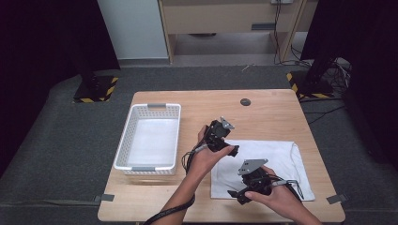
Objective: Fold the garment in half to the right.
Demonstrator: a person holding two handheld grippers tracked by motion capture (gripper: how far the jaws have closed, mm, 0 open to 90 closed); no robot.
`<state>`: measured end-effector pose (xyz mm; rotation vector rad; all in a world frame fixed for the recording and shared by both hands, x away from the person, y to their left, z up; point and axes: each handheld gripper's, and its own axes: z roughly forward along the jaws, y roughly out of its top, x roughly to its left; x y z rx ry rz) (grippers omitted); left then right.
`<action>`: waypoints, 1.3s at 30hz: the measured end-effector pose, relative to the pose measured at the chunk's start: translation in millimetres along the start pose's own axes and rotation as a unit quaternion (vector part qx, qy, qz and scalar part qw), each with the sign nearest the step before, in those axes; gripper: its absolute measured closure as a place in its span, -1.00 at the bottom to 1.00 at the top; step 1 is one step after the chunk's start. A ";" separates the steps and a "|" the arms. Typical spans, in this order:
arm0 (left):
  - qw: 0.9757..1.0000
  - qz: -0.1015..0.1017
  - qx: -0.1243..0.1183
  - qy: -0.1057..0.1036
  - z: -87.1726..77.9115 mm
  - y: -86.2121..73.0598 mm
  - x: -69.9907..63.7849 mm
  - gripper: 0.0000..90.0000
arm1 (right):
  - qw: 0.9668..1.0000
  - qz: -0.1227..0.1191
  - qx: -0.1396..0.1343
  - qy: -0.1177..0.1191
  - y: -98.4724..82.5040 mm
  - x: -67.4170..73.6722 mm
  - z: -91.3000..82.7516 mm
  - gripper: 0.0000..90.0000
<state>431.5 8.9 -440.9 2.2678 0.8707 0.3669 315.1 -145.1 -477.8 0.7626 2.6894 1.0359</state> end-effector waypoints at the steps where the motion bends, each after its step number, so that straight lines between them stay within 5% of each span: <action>1: 1.000 -0.002 -0.002 0.000 0.1 -0.4 0.4 -0.86 | 1.000 0.000 -0.001 0.000 0.4 0.6 1.8 -0.74; 25: 1.000 -0.021 -0.009 0.002 13.2 -13.8 3.5 -0.86 | 1.000 0.014 -0.004 0.015 1.1 22.1 42.9 -0.68; 39: 0.999 -0.036 0.001 0.006 36.1 -29.7 20.5 -0.85 | 0.999 0.029 -0.014 -0.001 3.1 24.4 69.2 -0.76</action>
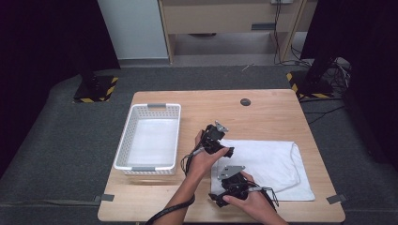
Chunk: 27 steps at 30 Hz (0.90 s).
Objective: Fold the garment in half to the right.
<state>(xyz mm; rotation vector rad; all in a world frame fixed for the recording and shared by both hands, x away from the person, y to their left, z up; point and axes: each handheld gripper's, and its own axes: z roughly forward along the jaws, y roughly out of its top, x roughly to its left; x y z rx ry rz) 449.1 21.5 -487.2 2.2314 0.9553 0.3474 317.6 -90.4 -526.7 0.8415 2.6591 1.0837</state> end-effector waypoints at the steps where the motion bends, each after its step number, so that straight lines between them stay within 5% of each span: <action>1: 1.000 -0.003 -0.002 0.000 2.2 -1.2 1.4 -0.85 | 1.000 0.002 0.001 -0.001 -0.8 0.2 1.7 -0.76; 10: 1.000 -0.009 -0.010 0.013 13.4 -5.6 16.8 -0.81 | 0.999 -0.034 -0.002 -0.020 -6.7 5.7 6.8 -0.79; 23: 1.000 -0.001 0.009 0.027 33.3 -8.7 30.6 -0.76 | 0.999 -0.032 -0.012 -0.027 -9.4 5.7 5.8 -0.74; 27: 1.000 -0.014 0.013 0.024 38.5 -11.8 33.6 -0.76 | 0.999 -0.032 -0.013 -0.028 -9.6 5.8 5.8 -0.73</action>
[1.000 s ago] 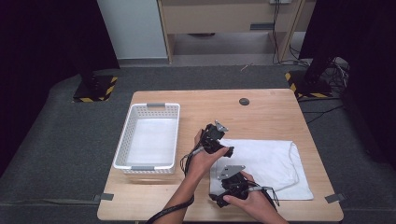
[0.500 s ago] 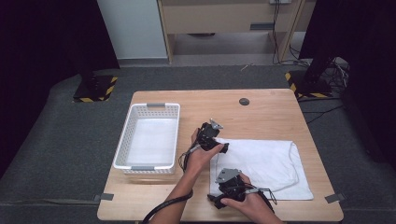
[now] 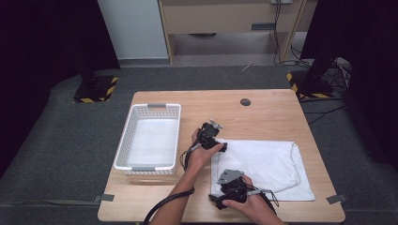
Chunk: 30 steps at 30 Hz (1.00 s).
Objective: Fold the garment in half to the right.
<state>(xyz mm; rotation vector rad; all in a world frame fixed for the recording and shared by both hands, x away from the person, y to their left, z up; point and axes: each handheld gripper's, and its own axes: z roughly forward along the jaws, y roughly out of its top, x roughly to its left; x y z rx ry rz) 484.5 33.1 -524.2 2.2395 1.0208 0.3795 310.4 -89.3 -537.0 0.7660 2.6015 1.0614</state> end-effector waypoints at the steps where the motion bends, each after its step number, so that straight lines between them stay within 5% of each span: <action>1: 1.000 -0.001 0.000 -0.001 1.2 -0.8 0.2 -0.76 | 1.000 0.000 0.000 0.001 -0.1 0.0 -0.1 -0.73; 9: 1.000 -0.008 -0.016 -0.018 1.1 -7.8 1.1 -0.66 | 1.000 -0.001 -0.005 0.001 -3.9 -0.7 -3.9 -0.66; 22: 0.998 -0.001 -0.052 -0.041 -3.9 -16.3 -7.3 0.04 | 1.000 -0.002 -0.001 0.001 0.5 -5.6 -0.9 -0.64; 30: 0.997 -0.010 -0.053 -0.053 -6.1 -17.4 -13.3 0.43 | 1.000 0.005 -0.005 -0.007 -0.8 -13.2 -6.9 -0.11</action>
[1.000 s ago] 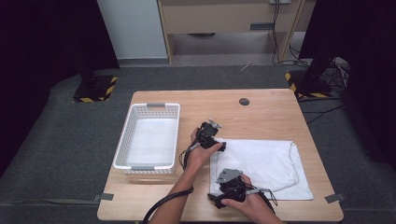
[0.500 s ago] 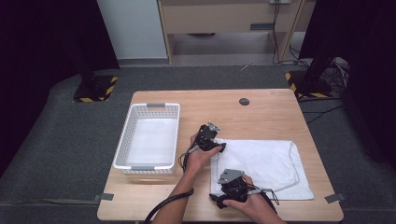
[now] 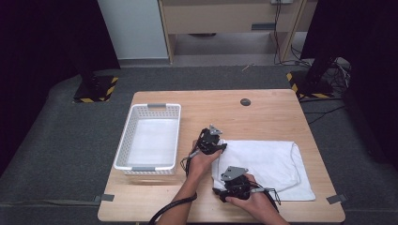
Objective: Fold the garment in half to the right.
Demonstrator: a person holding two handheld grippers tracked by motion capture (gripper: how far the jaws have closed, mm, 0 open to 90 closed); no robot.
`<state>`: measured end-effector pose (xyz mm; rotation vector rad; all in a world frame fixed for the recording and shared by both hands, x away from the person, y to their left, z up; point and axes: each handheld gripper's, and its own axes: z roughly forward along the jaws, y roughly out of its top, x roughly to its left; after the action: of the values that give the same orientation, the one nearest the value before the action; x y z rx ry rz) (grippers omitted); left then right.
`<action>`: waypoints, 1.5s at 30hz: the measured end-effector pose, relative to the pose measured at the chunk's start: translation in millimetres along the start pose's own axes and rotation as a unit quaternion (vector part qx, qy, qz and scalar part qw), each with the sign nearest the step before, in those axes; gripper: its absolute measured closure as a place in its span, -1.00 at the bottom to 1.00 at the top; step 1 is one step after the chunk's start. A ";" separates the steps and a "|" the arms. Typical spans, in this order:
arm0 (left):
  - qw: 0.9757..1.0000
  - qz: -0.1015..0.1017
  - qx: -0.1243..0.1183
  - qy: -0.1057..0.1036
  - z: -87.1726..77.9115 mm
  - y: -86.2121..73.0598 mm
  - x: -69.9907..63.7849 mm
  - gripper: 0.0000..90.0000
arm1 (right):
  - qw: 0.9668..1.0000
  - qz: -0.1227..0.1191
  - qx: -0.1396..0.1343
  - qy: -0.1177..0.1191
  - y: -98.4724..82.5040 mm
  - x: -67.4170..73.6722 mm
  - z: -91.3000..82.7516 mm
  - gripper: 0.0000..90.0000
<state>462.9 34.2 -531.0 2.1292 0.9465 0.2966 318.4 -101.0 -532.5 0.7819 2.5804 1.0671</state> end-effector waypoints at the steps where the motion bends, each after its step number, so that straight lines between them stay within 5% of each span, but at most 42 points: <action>1: 1.000 0.002 -0.001 0.003 0.0 0.1 -1.2 0.47 | 1.000 0.002 0.000 -0.002 0.2 -1.3 -0.5 -0.03; 9: 1.000 0.009 -0.001 0.008 -0.3 0.7 -4.8 0.69 | 1.000 0.013 0.005 -0.019 2.3 -8.7 -2.4 0.49; 20: 1.000 0.002 0.004 0.016 0.0 3.9 -5.9 0.80 | 0.999 0.011 0.018 -0.036 6.2 -9.6 -2.2 0.78; 45: 0.999 0.023 -0.029 0.026 -25.9 21.2 -17.3 0.85 | 0.999 -0.002 -0.004 -0.049 12.2 -0.3 -26.6 0.87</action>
<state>449.6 27.3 -496.4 2.1000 0.9087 0.3984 312.6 -109.4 -505.1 0.8064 2.4935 1.0101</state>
